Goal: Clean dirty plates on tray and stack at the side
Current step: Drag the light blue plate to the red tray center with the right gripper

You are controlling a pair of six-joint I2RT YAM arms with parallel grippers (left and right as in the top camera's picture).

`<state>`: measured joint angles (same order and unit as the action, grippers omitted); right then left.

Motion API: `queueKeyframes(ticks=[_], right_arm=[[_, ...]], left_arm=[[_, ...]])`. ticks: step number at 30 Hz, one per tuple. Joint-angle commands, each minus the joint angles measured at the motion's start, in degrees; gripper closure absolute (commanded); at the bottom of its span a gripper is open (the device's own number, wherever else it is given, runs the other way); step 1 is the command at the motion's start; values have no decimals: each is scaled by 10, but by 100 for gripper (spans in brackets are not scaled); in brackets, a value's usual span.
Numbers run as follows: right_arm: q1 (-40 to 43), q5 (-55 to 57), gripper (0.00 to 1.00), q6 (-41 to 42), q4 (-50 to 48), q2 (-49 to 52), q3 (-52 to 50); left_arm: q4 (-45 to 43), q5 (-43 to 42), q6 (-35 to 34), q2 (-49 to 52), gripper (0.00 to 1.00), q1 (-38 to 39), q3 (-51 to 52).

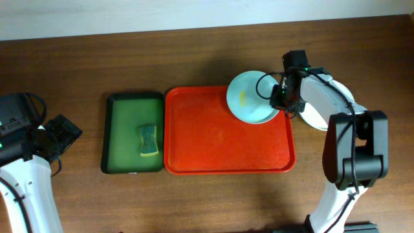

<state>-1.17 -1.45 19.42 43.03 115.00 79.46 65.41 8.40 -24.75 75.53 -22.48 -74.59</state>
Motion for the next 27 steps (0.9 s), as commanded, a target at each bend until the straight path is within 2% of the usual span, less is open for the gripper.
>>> queueKeyframes(ticks=[1, 7, 12, 13, 14, 15, 19, 20, 21, 22, 27], right_arm=[[-4, -7, 96, 10, 8, 7, -5], [-34, -152, 96, 11, 128, 7, -5], [-109, -183, 96, 11, 179, 6, -5], [-117, -183, 81, 10, 183, 7, -5], [-119, -183, 53, 10, 181, 6, -5], [-116, -183, 44, 10, 177, 6, -2], [-62, -182, 44, -10, 233, 4, 80], [-54, -171, 46, -14, 227, 4, 87], [-50, -152, 53, -14, 221, 5, 85], [-54, -144, 57, -14, 210, 6, 78], [-112, -144, 57, -45, 156, 6, 30]], left_arm=[[0, 0, -7, -5, 1, -2, -3], [0, 0, -7, -5, 1, -2, -3], [0, 0, -7, -5, 1, -2, -3], [0, 0, -7, -5, 1, -2, -4], [0, 0, -7, -5, 1, -2, -3], [0, 0, -7, -5, 1, -2, -3], [0, 0, -7, -5, 1, -2, -3], [0, 0, -7, -5, 1, -2, -3], [0, 0, -7, -5, 1, -2, -3], [0, 0, -7, -5, 1, -2, -3], [0, 0, -7, -5, 1, -2, -3]])
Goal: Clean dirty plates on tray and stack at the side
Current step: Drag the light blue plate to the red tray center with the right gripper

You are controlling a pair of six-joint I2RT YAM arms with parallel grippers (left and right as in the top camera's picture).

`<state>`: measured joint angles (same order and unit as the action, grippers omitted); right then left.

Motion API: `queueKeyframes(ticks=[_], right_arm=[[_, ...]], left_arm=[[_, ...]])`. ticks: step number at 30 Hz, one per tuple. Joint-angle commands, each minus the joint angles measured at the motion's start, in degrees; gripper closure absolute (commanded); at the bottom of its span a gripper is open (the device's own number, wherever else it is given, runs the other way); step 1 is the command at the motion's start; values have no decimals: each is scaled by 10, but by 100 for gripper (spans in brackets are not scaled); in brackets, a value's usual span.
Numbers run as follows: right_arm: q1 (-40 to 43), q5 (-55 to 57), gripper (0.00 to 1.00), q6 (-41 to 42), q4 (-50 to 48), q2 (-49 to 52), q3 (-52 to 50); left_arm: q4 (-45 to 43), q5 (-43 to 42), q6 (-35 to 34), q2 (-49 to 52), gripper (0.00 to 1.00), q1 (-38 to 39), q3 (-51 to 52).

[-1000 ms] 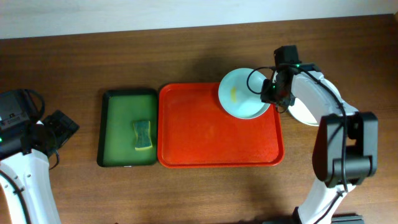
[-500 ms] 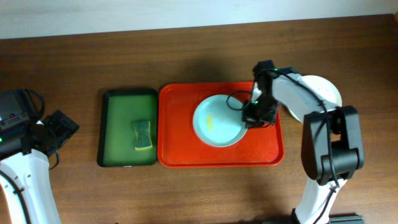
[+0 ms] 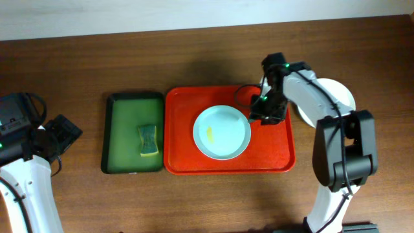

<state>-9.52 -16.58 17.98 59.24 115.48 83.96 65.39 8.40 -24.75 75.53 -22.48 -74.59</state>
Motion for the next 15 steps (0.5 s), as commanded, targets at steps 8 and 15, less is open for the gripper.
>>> queueKeyframes(ticks=[8, 15], right_arm=[[-62, 89, 96, -40, -47, 1, -50], [-61, 115, 96, 11, -93, 1, -50]], left_arm=[[1, 0, -7, -5, 1, -2, -3], [-23, -63, -7, -5, 1, -2, -3]])
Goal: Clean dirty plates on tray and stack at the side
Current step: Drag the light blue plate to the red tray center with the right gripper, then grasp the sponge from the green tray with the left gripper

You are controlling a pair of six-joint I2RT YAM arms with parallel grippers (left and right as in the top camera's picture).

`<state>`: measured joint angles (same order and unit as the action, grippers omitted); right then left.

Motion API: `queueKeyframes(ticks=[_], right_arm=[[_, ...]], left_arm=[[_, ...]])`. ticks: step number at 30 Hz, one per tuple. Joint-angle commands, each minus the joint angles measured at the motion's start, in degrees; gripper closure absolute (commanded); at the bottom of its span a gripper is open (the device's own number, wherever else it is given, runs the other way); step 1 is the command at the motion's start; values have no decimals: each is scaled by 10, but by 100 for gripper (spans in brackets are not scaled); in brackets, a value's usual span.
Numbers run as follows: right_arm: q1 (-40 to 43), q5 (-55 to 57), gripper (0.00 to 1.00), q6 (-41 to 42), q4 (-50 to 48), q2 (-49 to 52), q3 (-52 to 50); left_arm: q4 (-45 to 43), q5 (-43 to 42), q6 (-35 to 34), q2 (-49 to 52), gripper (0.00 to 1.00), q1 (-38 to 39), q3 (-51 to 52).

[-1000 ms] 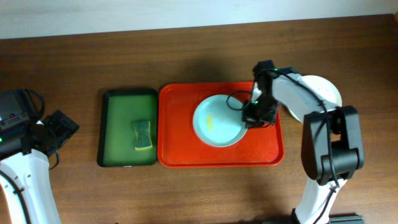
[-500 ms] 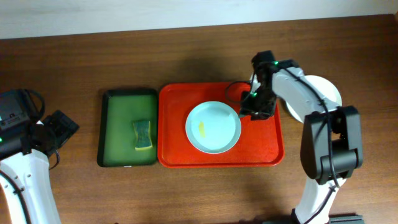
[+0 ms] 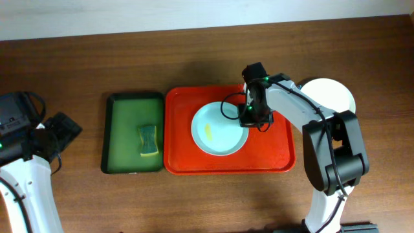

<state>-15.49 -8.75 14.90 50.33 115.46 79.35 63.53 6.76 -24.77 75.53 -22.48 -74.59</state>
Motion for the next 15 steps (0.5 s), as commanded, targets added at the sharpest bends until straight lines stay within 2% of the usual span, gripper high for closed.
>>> queueKeyframes(ticks=[1, 3, 4, 5, 7, 8, 9, 10, 13, 15], right_arm=[[-2, 37, 96, 43, -5, 1, -4], [-2, 37, 96, 43, 0, 1, -4], [-2, 36, 87, 43, 0, 1, -4], [-2, 35, 78, 43, 2, 1, -4], [-2, 34, 70, 43, 3, 1, -4], [-2, 30, 71, 43, 4, 1, -4], [-2, 30, 82, 43, 4, 1, -4], [-2, 30, 89, 43, 4, 1, -4], [-2, 30, 89, 43, 4, 1, -4], [-2, 30, 89, 43, 4, 1, -4]], left_arm=[[-2, -81, -7, -5, 1, -2, -4], [26, -185, 16, -5, 1, -2, -3], [26, -237, 77, -5, 1, 7, -3], [33, -244, 102, -5, 6, 22, -3], [47, -242, 137, -5, 16, 64, -3], [49, -219, 144, -5, 28, 99, -3], [50, -190, 144, -3, 31, 137, -3], [54, -168, 144, 1, 35, 169, -3], [60, -110, 143, 42, 52, 271, -2], [49, -108, 144, 103, 50, 318, -2]])
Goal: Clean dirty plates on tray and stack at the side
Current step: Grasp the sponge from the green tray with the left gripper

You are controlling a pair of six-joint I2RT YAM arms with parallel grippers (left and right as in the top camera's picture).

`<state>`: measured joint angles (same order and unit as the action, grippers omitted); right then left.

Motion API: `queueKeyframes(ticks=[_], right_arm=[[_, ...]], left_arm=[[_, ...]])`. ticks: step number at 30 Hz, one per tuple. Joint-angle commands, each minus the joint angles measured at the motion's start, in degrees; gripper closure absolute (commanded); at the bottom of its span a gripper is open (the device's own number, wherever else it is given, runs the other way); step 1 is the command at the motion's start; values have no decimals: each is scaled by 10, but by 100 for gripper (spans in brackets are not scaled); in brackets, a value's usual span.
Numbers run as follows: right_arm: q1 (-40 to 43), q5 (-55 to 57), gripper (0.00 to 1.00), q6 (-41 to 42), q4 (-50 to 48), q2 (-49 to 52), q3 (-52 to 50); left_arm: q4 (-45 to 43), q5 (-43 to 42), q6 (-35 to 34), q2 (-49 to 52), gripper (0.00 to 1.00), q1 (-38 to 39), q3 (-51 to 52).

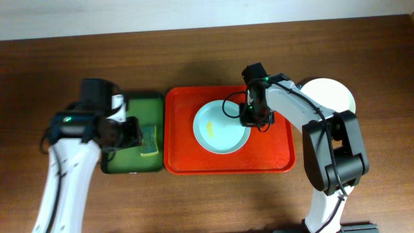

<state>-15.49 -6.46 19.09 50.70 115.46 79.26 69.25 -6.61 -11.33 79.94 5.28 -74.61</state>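
Observation:
A light blue plate [222, 127] with a yellow smear lies in the red tray [187, 162]. My right gripper [249, 119] is at the plate's right rim and appears shut on it. A yellow and green sponge [150, 140] lies in the green tray [129, 102] on the left. My left gripper [131, 133] hovers over the green tray just left of the sponge. Its fingers are too dark to tell apart.
A white plate [333, 94] rests on the table to the right of the red tray, partly behind the right arm. The two trays stand side by side on the brown table.
My left arm has come from the table's left edge to over the green tray, beside the sponge. The right gripper and the blue plate have barely shifted.
The right gripper held the blue plate at the red tray's far right corner, next to the white plate. The plate then stood at the tray's middle, the gripper still on its rim. The left arm stayed at the left edge until now.

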Motion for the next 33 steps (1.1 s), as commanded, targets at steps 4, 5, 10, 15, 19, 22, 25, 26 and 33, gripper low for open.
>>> queueKeyframes(ticks=[4, 5, 10, 15, 19, 22, 25, 26, 33], right_arm=[[-2, 7, 89, 1, 0, 1, -3], [-2, 7, 89, 0, 0, 1, -3], [-2, 7, 89, 0, 0, 1, -3], [-2, 7, 88, 0, 0, 1, -3], [-2, 7, 88, 0, 0, 1, -3], [-2, 7, 82, 0, 3, 1, -3], [-2, 7, 72, 0, 5, 1, -3], [-2, 7, 68, 0, 5, 1, -3], [-1, 7, 96, 34, -21, 1, -3]], left_arm=[[-54, 32, -17, 151, 54, 49, -2], [-58, 41, -22, 171, 54, 48, -2], [-90, 77, -38, 248, 59, 48, -2], [-113, 94, -60, 297, 61, 48, -2], [-118, 94, -60, 310, 67, 48, -1], [-129, 94, -60, 313, 86, 48, 17], [-134, 95, -49, 310, 100, 48, 24], [-133, 103, -49, 307, 100, 48, 20], [-137, 161, -49, 115, 100, 48, -17]])
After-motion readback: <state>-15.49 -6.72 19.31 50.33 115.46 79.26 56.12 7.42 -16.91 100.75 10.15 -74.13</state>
